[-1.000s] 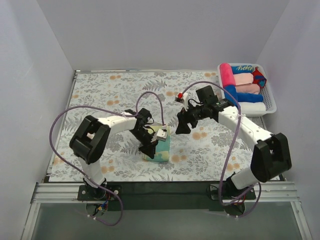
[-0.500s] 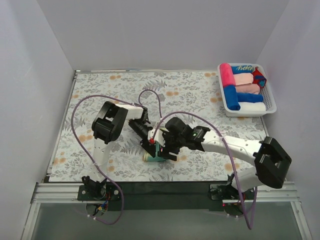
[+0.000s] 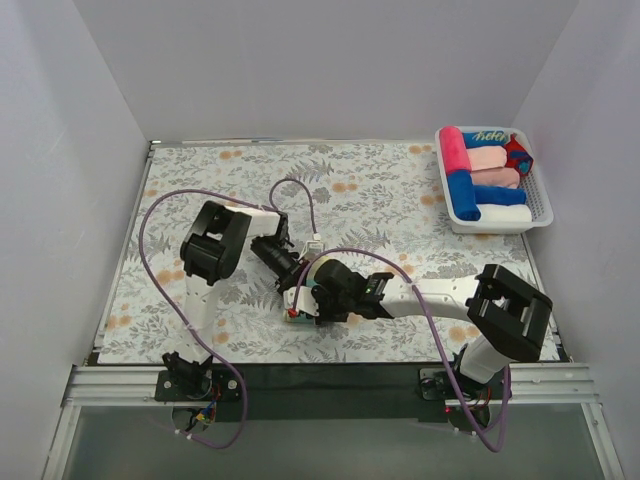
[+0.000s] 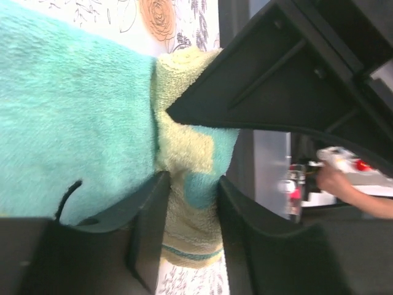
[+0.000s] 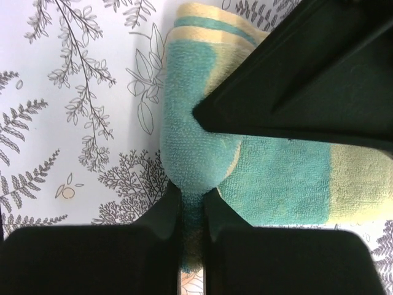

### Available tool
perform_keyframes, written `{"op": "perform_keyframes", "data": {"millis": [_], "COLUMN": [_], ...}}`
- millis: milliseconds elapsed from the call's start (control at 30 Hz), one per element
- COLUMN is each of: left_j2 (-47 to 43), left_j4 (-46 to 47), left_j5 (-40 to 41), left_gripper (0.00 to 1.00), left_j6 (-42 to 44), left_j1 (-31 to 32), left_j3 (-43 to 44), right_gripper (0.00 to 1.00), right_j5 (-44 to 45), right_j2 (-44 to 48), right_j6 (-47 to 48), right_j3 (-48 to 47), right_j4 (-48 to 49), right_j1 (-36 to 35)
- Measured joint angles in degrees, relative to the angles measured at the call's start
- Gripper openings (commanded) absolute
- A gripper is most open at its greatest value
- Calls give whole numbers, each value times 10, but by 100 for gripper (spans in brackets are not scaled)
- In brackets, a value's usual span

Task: Roll the towels
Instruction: Roll the towel

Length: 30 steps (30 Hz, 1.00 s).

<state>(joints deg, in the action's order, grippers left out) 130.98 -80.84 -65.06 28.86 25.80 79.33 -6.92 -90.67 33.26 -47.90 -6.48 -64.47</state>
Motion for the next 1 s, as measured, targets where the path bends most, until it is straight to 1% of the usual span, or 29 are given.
{"op": "perform_keyframes", "data": {"millis": [67, 167, 233, 300, 433, 467, 500, 533, 600, 667, 767, 867, 933, 1000], "left_j2": [-24, -75, -123, -189, -329, -368, -409, -446, -539, -628, -741, -820, -856, -874], "left_j4": [24, 61, 91, 132, 215, 239, 261, 280, 320, 345, 368, 396, 419, 442], "left_j5": [8, 26, 42, 53, 73, 83, 92, 103, 120, 137, 172, 225, 260, 294], "left_gripper": [43, 46, 47, 50, 51, 53, 61, 64, 67, 68, 69, 69, 70, 69], "left_j6": [1, 1, 1, -6, -29, -33, -36, -37, -38, -26, 3, 23, 29, 32], "left_j1": [-10, -28, -52, -87, -158, -171, -178, -179, -170, -154, -112, -39, 15, 68], "left_j3": [-14, -34, -47, -65, -125, -148, -173, -198, -259, -313, -383, -444, -479, -507], "right_gripper": [1, 1, 1, 1, 1, 1, 1, 1, 1, 1, 1, 1, 1, 1], "right_j5": [-11, -49, -86, -127, -197, -217, -241, -263, -314, -367, -436, -487, -515, -543], "right_j2": [0, 0, 0, -5, -38, -53, -71, -90, -133, -179, -233, -275, -303, -332], "right_j6": [0, -5, -14, -25, -45, -49, -53, -57, -63, -66, -73, -73, -72, -69], "right_j3": [0, -2, -9, -19, -55, -71, -89, -106, -147, -184, -221, -246, -264, -284], "right_j4": [3, -3, -29, -59, -112, -129, -146, -163, -202, -238, -281, -313, -337, -363], "right_j1": [3, 18, 33, 46, 69, 79, 88, 98, 120, 144, 173, 189, 195, 198]}}
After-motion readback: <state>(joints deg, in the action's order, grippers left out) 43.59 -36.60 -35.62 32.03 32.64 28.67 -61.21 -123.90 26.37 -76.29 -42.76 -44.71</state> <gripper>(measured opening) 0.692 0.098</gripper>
